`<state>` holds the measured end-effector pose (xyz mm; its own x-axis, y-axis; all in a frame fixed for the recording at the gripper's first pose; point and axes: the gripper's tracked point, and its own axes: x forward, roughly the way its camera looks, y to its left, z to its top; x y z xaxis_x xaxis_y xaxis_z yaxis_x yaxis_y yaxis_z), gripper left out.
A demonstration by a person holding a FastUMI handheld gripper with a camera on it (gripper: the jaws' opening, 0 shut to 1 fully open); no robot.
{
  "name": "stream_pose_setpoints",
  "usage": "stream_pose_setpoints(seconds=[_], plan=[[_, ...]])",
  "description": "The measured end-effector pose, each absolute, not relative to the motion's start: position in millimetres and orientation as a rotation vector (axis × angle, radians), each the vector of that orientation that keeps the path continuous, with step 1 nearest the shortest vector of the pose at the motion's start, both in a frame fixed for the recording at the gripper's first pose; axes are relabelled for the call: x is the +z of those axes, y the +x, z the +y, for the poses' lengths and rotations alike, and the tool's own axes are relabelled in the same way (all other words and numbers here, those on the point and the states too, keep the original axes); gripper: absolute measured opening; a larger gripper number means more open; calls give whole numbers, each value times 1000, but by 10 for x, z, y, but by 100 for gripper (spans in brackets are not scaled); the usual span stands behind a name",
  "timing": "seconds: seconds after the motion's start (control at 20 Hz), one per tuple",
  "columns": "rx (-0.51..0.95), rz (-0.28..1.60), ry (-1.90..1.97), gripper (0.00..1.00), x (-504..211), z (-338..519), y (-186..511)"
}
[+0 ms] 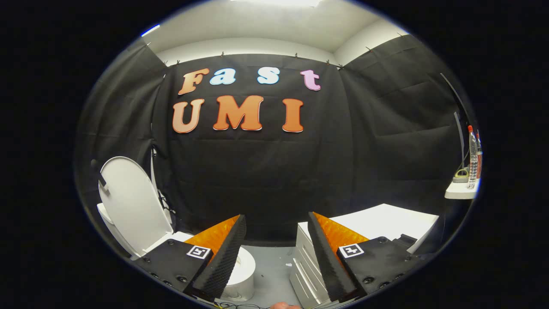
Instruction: Open the toilet lid.
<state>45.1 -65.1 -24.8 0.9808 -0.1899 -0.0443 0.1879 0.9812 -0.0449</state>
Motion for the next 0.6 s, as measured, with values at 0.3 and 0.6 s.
stream_pose_setpoints(seconds=[0.3, 0.6], plan=[[-191, 60, -39, 93, -418, -685, 368], [-215, 54, -35, 93, -393, -736, 344]])
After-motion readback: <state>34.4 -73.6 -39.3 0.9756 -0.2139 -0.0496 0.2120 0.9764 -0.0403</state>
